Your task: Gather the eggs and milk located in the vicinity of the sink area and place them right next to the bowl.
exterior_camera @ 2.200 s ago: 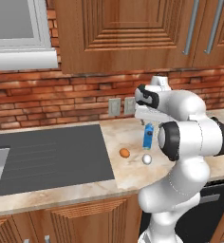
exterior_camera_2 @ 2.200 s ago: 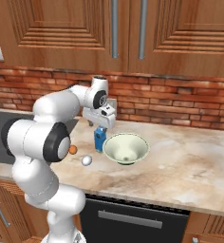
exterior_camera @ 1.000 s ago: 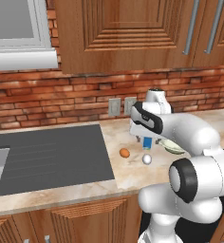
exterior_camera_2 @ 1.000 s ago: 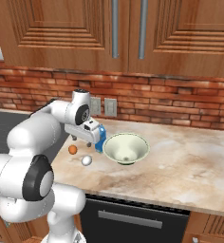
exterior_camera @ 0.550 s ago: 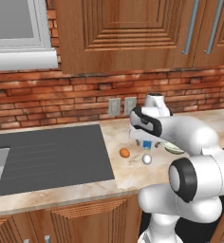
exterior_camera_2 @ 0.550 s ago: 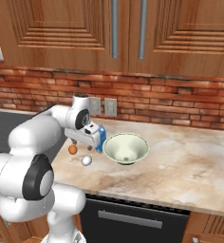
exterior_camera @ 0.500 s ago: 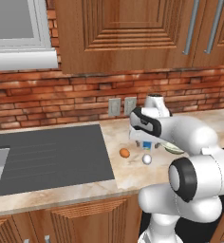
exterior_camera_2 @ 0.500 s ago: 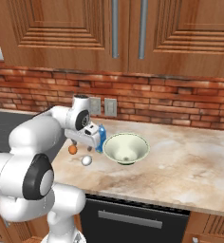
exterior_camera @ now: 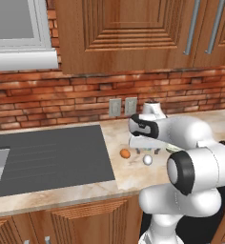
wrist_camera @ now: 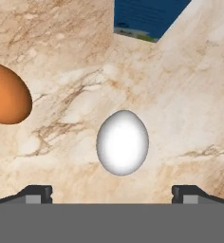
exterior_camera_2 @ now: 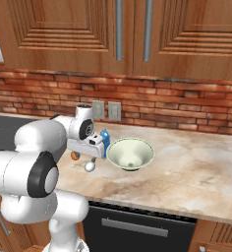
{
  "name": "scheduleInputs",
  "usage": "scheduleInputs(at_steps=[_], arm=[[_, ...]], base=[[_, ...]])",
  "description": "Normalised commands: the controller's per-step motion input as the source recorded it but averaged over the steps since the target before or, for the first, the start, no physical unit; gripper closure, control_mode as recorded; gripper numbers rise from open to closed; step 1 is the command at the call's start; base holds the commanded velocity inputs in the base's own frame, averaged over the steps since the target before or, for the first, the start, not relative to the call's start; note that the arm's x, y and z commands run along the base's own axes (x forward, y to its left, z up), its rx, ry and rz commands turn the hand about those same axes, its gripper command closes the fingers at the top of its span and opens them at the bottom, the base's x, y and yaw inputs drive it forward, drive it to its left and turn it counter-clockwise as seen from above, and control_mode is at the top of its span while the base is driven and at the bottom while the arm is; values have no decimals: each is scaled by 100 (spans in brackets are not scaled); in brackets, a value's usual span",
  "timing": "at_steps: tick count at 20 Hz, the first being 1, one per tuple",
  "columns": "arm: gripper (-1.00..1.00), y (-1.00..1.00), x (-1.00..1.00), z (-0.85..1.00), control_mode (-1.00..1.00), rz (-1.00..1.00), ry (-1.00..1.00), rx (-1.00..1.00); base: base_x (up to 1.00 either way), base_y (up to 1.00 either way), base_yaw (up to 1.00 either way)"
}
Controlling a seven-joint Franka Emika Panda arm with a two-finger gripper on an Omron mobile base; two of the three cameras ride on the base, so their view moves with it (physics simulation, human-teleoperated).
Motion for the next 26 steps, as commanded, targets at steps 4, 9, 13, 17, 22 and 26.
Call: scheduleInputs(at_steps=[4,9,13,17,22,26], arm=[[-100,0,0,-12,-100,7,2,0],[-100,-3,0,-24,-100,5,0,0],[-100,-4,0,-11,-100,2,0,0],[-100,0,0,-1,-100,1,0,0],[-100,0,-4,-22,-100,0,0,0],[-100,0,-4,-26,-100,0,0,0]], base=[[0,0,0],[0,0,0],[0,0,0],[0,0,0],[0,0,0],[0,0,0]])
